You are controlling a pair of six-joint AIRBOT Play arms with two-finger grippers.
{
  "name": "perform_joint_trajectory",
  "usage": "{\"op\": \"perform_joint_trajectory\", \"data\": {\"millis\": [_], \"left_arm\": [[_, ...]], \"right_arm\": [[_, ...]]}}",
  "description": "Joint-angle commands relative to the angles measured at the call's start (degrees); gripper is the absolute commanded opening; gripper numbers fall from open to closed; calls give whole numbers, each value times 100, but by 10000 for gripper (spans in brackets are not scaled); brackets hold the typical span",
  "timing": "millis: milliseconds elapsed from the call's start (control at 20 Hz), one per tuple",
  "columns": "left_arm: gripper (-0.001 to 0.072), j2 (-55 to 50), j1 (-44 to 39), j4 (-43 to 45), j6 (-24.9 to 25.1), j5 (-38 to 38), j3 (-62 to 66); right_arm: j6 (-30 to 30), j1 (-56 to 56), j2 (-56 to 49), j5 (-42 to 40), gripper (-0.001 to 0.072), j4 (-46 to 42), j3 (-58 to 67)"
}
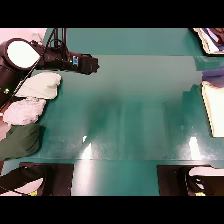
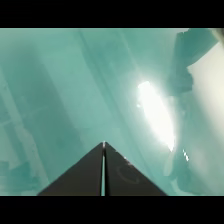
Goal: Fold the shirts.
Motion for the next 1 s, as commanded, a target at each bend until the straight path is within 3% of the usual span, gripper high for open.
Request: {"op": "perform_joint_trajectory", "data": {"millis": [0, 250, 350, 400, 700, 950], "left_arm": [[22, -2, -4, 2, 15, -133, -2], [22, 0, -4, 4, 17, -160, -2], [22, -2, -4, 11, 24, -173, -2], [22, -2, -4, 9, 61, -175, -2], [22, -2, -4, 7, 59, -179, -2], [22, -2, -4, 11, 59, -175, -2]], "right_arm": [[243, -55, 17, 872, 22, -955, 61], [507, -219, 468, 1307, 40, -2446, -568], [597, -400, 693, 1346, 466, -2476, -1047], [597, -533, 811, 1366, 559, -2476, -1285], [868, -1314, 1401, 1351, 560, -2350, -2109], [892, -898, 1709, 1062, 556, -1047, -2173]]}}
